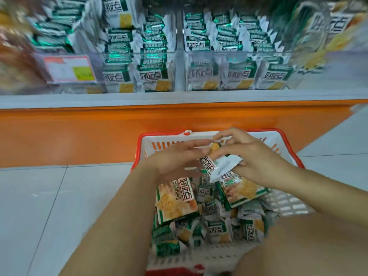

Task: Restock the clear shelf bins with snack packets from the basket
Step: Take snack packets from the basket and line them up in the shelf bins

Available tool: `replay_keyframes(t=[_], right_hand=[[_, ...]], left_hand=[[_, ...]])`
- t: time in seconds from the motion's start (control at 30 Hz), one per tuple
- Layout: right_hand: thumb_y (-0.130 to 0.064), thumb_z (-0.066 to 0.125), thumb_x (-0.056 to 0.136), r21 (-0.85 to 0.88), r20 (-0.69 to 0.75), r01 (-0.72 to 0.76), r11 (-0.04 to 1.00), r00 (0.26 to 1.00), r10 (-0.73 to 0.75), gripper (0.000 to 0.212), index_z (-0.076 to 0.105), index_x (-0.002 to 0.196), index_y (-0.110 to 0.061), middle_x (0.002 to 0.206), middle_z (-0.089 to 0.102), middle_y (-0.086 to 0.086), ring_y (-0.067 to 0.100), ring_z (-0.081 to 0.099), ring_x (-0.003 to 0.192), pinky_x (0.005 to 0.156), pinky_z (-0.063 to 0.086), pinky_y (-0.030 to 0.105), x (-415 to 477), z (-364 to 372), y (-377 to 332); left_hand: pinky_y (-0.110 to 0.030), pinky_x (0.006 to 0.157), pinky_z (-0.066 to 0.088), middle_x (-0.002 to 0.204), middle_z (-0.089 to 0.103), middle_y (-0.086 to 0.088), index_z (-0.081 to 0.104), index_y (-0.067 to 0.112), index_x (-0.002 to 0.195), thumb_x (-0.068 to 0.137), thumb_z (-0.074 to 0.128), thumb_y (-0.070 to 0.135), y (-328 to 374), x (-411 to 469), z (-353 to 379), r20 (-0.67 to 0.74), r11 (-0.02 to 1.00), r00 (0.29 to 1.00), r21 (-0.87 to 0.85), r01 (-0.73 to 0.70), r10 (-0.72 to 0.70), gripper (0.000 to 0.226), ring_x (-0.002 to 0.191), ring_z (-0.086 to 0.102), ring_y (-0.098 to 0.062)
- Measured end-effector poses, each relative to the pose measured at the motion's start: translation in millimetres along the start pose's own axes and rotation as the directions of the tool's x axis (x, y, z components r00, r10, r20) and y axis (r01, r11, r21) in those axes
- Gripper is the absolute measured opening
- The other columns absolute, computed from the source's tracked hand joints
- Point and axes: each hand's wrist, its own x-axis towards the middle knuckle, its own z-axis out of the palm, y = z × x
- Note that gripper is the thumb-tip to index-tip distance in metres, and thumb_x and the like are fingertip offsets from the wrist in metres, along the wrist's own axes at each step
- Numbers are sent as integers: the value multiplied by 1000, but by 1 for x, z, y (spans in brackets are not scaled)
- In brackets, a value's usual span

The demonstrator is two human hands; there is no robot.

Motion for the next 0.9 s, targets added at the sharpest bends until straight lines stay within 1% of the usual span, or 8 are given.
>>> replay_keyframes(t=[0.13, 0.27, 0.37, 0.43, 0.5, 0.67, 0.8, 0.9], right_hand=[[13, 64, 70, -27, -58, 126, 992, 990, -127, 67, 63, 107, -43, 127, 32, -29, -1, 43, 105, 78, 44, 25, 4, -23, -35], [10, 51, 84, 24, -49, 104, 994, 994, -102, 66, 54, 114, -48, 128, 38, -31, -14, 44, 110, 88, 44, 14, 12, -45, -66], [-4, 47, 95, 281, -45, -43, 959, 997, 58, 48, 52, 110, -50, 118, 59, -21, 4, 61, 105, 93, 51, 43, 28, -61, -90], [-19, 57, 92, 373, -31, -92, 923, 993, 111, 31, 51, 112, -43, 115, 65, -13, 7, 64, 100, 92, 51, 46, 45, -68, -107], [-28, 68, 84, 340, -29, -81, 937, 995, 97, 40, 49, 119, -34, 106, 70, -3, 17, 68, 90, 87, 53, 48, 60, -74, -126], [-18, 74, 80, 467, -218, -32, 884, 964, 150, 54, 43, 124, -23, 99, 70, 6, 25, 68, 83, 80, 55, 43, 95, -86, -155], [-18, 76, 77, 705, -395, 66, 706, 864, 314, 45, 48, 112, -21, 104, 68, 3, 20, 66, 96, 88, 53, 49, 120, -65, -153], [-22, 73, 81, 675, -422, 84, 733, 859, 289, 41, 49, 114, -23, 107, 68, 0, 16, 65, 98, 88, 53, 45, 130, -66, -153]], left_hand=[[-19, 65, 53, 87, 67, 6, 60, 20, 112, 78, 61, 19, 35, -35, 0, 19, 993, 992, -15, -121, 122, 34, 78, 61, -8], [-22, 75, 52, 92, 68, 7, 62, 18, 108, 79, 64, 16, 69, -68, -10, -87, 963, 969, 165, -213, 229, 29, 85, 62, -7], [-22, 72, 55, 99, 69, 8, 62, 23, 104, 82, 69, 11, 102, -99, -16, -196, 876, 920, 423, -233, 339, 27, 83, 66, -4], [-28, 80, 55, 104, 65, 9, 61, 33, 102, 78, 76, 20, 122, -116, -15, -245, 747, 859, 631, -211, 449, 31, 86, 64, -3], [-27, 79, 51, 104, 61, 12, 60, 35, 106, 77, 77, 24, 138, -128, -10, -255, 666, 806, 714, -215, 534, 36, 85, 61, -5], [-33, 90, 53, 116, 56, 7, 55, 30, 120, 83, 71, 25, 155, -142, -15, -400, 703, 617, 599, -384, 678, 40, 99, 63, -13], [-39, 87, 55, 123, 54, -8, 55, 23, 122, 86, 69, 29, 144, -132, -25, -475, 743, 599, 572, -348, 645, 39, 102, 64, -20], [-42, 83, 56, 119, 60, -7, 57, 20, 116, 86, 68, 31, 148, -122, -32, -499, 719, 541, 607, -339, 677, 33, 98, 66, -21]])
